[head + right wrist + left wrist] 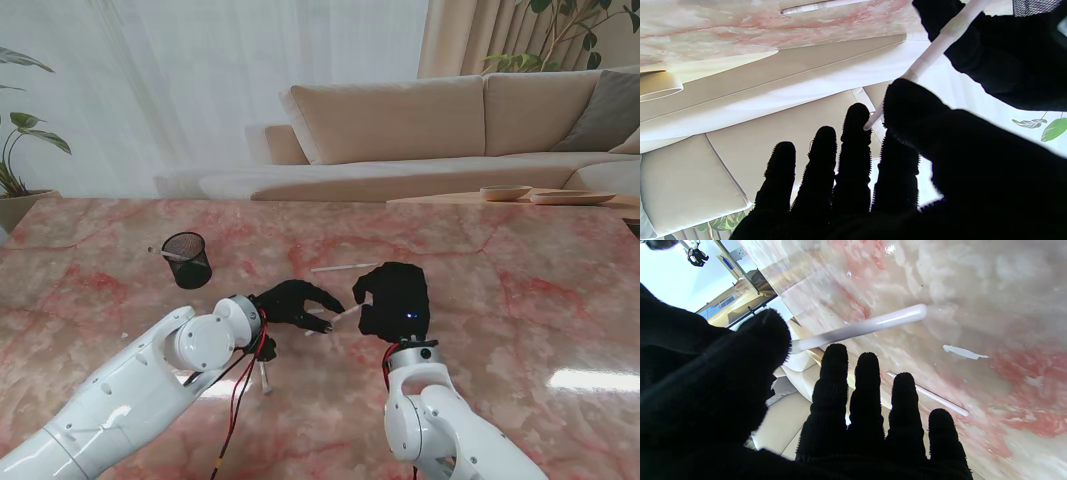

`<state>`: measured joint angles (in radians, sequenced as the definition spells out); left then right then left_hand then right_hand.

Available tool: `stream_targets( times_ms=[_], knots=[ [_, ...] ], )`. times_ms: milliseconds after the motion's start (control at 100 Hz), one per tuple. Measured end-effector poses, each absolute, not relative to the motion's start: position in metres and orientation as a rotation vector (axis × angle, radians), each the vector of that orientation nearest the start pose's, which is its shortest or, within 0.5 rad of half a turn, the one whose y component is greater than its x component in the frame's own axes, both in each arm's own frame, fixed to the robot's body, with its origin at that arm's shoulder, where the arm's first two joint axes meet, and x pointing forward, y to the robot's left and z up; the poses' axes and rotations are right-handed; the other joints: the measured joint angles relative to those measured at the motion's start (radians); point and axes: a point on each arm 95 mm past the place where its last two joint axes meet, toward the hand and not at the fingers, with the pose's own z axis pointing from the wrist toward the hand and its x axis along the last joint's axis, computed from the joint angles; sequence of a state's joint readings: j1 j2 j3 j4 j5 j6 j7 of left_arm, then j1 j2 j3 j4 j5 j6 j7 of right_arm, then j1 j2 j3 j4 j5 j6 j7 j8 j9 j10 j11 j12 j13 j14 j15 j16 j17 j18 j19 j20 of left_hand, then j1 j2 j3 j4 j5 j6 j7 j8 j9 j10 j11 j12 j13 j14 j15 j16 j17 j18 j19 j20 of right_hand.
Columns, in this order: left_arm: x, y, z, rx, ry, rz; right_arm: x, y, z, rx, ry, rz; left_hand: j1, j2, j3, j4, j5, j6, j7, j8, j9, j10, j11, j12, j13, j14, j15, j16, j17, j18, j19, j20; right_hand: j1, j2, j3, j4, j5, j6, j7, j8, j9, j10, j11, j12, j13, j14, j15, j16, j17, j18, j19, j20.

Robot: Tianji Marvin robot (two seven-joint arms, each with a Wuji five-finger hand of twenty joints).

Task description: Insert makeup brushes into the holder

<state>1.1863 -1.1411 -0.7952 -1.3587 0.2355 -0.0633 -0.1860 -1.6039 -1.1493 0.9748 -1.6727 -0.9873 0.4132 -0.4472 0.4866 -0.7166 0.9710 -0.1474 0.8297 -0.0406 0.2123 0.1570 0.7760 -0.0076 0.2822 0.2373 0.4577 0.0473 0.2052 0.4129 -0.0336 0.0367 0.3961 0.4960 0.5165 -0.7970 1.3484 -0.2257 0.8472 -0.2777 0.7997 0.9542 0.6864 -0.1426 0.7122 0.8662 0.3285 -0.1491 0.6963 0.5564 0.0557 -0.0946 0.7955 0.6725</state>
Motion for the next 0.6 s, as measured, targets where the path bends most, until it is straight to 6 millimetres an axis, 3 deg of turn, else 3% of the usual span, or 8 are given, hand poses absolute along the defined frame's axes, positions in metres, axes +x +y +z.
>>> stream_targets(
  times_ms=[220, 290, 350, 390, 460, 600],
  knots=[
    [0.4421, -0.1146, -0.3397, -1.78, 1.702, -1.916, 0.356, 0.0712, -0.3129, 1.131, 1.076, 1.52, 0.005, -0.021, 0.031, 0.0, 0.128, -0.075, 0.134, 0.047, 0.166, -0.035, 0.041, 0.012, 0.122, 0.001, 0.052, 0.039, 0.001, 0.005, 0.151, 0.0, 0.0, 0.0, 0.0, 0.0, 0.0, 0.0, 0.0, 0.0, 0.001, 0.0, -0.008, 0.008, 0.0, 0.0, 0.0, 0.0, 0.0, 0.0, 0.0, 0.0],
    [0.4426, -0.1152, -0.3401, -1.775, 1.693, -1.923, 0.3557, 0.0721, -0.3126, 1.129, 1.079, 1.522, 0.022, -0.044, 0.028, -0.061, 0.161, -0.091, 0.158, 0.039, 0.199, -0.036, 0.048, 0.013, 0.145, 0.001, 0.064, 0.046, 0.001, 0.005, 0.191, 0.0, 0.0, 0.0, 0.0, 0.0, 0.001, 0.0, 0.0, 0.0, 0.001, 0.0, -0.01, 0.008, 0.0, 0.0, 0.0, 0.0, 0.0, 0.0, 0.0, 0.0],
    [0.4429, -0.1155, -0.3405, -1.772, 1.688, -1.928, 0.3554, 0.0728, -0.3124, 1.126, 1.083, 1.523, 0.022, -0.051, 0.028, -0.085, 0.175, -0.098, 0.166, 0.032, 0.213, -0.036, 0.058, 0.015, 0.162, 0.001, 0.075, 0.051, 0.001, 0.006, 0.211, -0.001, 0.0, 0.0, 0.0, 0.0, 0.001, 0.0, 0.0, 0.0, 0.001, 0.0, -0.01, 0.009, 0.0, 0.0, 0.0, 0.0, 0.0, 0.0, 0.0, 0.0],
    [0.4429, -0.1157, -0.3407, -1.768, 1.689, -1.929, 0.3552, 0.0731, -0.3124, 1.125, 1.085, 1.524, 0.028, -0.055, 0.028, -0.087, 0.175, -0.108, 0.176, 0.026, 0.221, -0.037, 0.061, 0.017, 0.162, 0.001, 0.075, 0.056, 0.001, 0.013, 0.216, -0.001, 0.0, 0.0, 0.0, 0.0, 0.001, 0.0, 0.0, 0.0, 0.001, 0.0, -0.01, 0.009, 0.0, 0.0, 0.0, 0.0, 0.0, 0.0, 0.0, 0.0],
    [0.443, -0.1158, -0.3408, -1.763, 1.693, -1.928, 0.355, 0.0737, -0.3124, 1.124, 1.087, 1.525, 0.047, -0.061, 0.026, -0.114, 0.175, -0.123, 0.208, 0.022, 0.241, -0.039, 0.063, 0.023, 0.162, 0.003, 0.087, 0.065, 0.001, 0.014, 0.228, -0.002, 0.0, 0.0, 0.0, 0.0, 0.001, 0.0, 0.0, 0.0, 0.001, 0.0, -0.01, 0.009, 0.0, 0.0, 0.0, 0.0, 0.0, 0.0, 0.0, 0.0],
    [0.4432, -0.1156, -0.3409, -1.751, 1.694, -1.931, 0.3546, 0.075, -0.3124, 1.125, 1.091, 1.528, 0.092, -0.072, -0.04, -0.115, 0.175, -0.143, 0.328, -0.03, 0.263, -0.047, 0.087, 0.027, 0.184, 0.025, 0.111, 0.078, 0.001, 0.023, 0.237, -0.012, 0.0, 0.0, 0.0, 0.0, 0.002, 0.0, 0.0, 0.0, 0.001, 0.0, -0.01, 0.01, 0.0, 0.0, 0.0, 0.0, 0.0, 0.001, 0.0, 0.0]
  ],
)
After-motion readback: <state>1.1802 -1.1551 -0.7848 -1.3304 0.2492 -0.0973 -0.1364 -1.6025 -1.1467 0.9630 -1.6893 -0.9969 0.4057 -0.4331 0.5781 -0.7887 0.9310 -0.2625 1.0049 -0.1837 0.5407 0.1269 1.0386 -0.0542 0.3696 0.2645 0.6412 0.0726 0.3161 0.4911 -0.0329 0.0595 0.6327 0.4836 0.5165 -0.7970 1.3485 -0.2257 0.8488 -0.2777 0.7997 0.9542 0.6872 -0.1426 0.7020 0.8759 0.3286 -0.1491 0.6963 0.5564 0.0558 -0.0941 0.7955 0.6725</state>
